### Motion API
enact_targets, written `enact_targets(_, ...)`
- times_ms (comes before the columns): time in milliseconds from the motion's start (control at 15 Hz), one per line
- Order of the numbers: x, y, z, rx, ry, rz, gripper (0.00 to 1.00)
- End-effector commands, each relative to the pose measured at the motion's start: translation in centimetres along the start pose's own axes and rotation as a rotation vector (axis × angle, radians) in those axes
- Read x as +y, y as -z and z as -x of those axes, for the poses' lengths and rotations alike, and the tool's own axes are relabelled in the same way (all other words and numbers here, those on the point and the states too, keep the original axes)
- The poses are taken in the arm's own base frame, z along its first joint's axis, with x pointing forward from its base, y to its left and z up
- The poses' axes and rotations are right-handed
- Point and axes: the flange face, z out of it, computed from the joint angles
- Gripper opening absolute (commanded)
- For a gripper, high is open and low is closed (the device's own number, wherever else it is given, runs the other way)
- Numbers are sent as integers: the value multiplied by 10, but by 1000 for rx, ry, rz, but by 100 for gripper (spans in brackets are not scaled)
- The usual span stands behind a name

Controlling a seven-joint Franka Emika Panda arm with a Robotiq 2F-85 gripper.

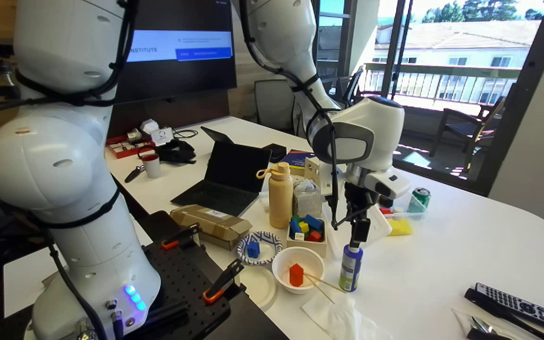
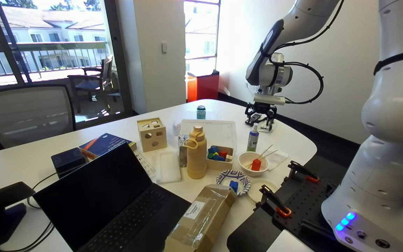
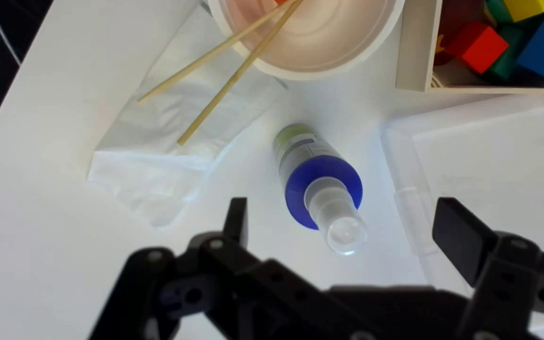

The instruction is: Remove the clear cap from the blue bottle and put it on the table

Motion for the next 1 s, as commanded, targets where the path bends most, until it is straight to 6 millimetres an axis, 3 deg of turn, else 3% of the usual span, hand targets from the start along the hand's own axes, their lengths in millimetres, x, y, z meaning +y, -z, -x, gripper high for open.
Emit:
enact_targets(0, -7, -10, -14, 13, -19, -2, 100)
enact_targets(133, -10, -14, -18, 10, -16, 1, 100)
enact_targets(267, -12, -18, -20, 7, -13, 1, 72)
enact_targets(867, -8, -11, -23, 4, -29, -15, 5)
enact_targets(933, -5, -9, -24, 8, -40, -17, 5)
